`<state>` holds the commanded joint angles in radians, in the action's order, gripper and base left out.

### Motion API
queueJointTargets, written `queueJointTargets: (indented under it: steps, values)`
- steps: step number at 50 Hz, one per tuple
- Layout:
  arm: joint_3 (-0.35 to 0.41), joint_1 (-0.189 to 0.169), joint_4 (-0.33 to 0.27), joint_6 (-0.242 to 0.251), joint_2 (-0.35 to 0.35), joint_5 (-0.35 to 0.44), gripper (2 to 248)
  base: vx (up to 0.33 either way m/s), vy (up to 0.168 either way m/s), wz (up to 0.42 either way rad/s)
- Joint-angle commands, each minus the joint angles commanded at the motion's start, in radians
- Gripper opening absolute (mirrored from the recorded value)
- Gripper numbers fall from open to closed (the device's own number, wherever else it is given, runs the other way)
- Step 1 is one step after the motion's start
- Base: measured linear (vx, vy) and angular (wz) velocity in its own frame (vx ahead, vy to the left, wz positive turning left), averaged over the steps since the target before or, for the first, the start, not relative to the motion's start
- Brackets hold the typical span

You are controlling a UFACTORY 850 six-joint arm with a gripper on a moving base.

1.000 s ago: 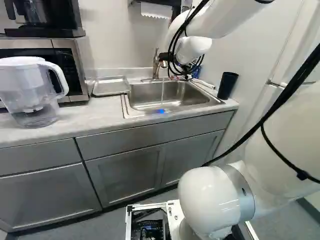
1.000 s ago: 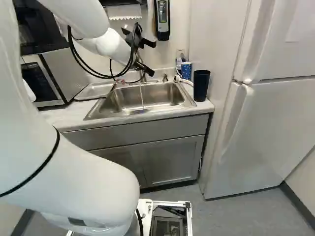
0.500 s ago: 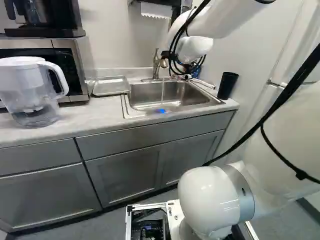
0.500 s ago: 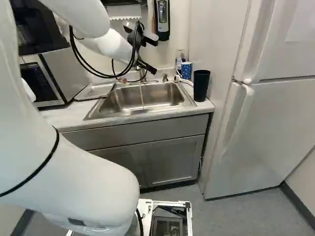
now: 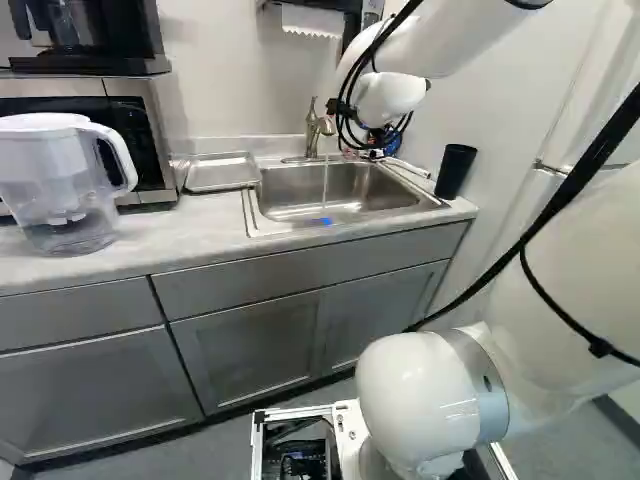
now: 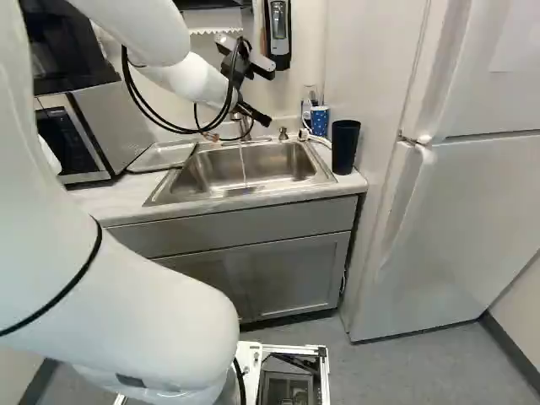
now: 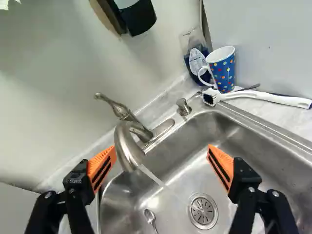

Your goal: Rinse the cup and place it in the tray

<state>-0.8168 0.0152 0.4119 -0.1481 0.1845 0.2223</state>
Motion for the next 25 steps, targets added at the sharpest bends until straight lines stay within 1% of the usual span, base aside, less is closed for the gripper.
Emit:
queueJointTargets:
  steps: [13,25]
  values:
    - [0.012,0.000,0.028,0.000,-0.017,0.044,247,0.000,0.000,0.000]
    - [0.012,0.000,0.055,0.000,-0.017,0.090,247,0.000,0.000,0.000]
